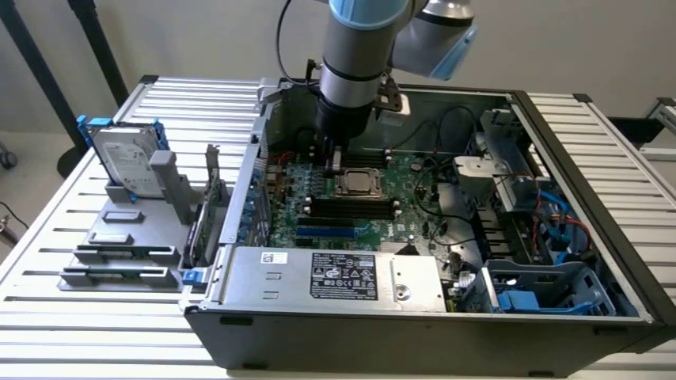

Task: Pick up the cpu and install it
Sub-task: 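Install the first cpu locking lever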

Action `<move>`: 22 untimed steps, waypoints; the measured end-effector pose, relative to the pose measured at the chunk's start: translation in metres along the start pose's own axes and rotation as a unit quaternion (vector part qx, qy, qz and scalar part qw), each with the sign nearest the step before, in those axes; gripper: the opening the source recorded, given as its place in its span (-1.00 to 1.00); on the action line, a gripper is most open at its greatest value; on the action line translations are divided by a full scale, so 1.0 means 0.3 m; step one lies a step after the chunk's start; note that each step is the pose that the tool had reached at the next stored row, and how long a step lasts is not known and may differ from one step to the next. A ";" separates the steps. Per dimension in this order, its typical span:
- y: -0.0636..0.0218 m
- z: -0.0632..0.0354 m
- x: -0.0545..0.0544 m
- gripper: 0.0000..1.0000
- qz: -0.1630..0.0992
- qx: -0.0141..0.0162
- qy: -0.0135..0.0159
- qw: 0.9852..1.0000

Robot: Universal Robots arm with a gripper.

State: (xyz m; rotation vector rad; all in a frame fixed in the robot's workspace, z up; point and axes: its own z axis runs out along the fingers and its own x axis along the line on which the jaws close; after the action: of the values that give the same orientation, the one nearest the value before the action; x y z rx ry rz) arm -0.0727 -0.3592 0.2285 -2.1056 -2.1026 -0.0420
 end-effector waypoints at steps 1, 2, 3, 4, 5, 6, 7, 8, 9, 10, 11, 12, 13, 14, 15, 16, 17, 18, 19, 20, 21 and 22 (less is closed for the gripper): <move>0.000 -0.001 0.000 -0.79 -0.003 -0.001 0.000 1.000; 0.000 -0.001 0.000 -0.79 -0.006 -0.003 -0.001 1.000; -0.001 -0.002 0.001 -0.79 -0.008 -0.004 -0.001 1.000; -0.002 -0.003 0.002 -0.79 -0.010 -0.006 -0.001 1.000; -0.003 -0.004 0.002 -0.79 -0.011 -0.008 -0.001 1.000; -0.004 -0.005 0.003 -0.79 -0.012 -0.011 -0.001 1.000; -0.005 -0.006 0.004 -0.79 -0.013 -0.013 -0.001 1.000; -0.007 -0.006 0.005 -0.79 -0.014 -0.016 -0.002 1.000; -0.009 -0.006 0.007 -0.79 -0.015 -0.020 -0.003 1.000; -0.011 -0.006 0.010 -0.79 -0.015 -0.023 -0.004 1.000; -0.014 -0.005 0.012 -0.79 -0.016 -0.026 -0.006 1.000; -0.017 -0.005 0.015 -0.79 -0.016 -0.029 -0.009 0.999; -0.019 -0.004 0.018 -0.79 -0.016 -0.033 -0.012 0.999; -0.022 -0.004 0.021 -0.79 -0.017 -0.036 -0.015 0.999; -0.026 -0.003 0.024 -0.79 -0.017 -0.039 -0.018 0.999; -0.029 -0.003 0.027 -0.79 -0.017 -0.041 -0.021 0.999; -0.032 -0.004 0.029 -0.79 -0.017 -0.043 -0.024 0.999; -0.036 -0.004 0.032 -0.79 -0.017 -0.045 -0.027 0.998; -0.041 -0.004 0.034 -0.79 -0.017 -0.047 -0.030 0.998; -0.044 -0.005 0.035 -0.79 -0.017 -0.048 -0.032 0.998; -0.047 -0.005 0.036 -0.79 -0.017 -0.048 -0.033 0.998; -0.047 -0.005 0.036 -0.79 -0.017 -0.048 -0.033 0.998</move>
State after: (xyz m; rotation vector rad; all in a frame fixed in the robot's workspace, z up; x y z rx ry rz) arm -0.0866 -0.3489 0.2328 -2.1522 -2.2168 -0.0805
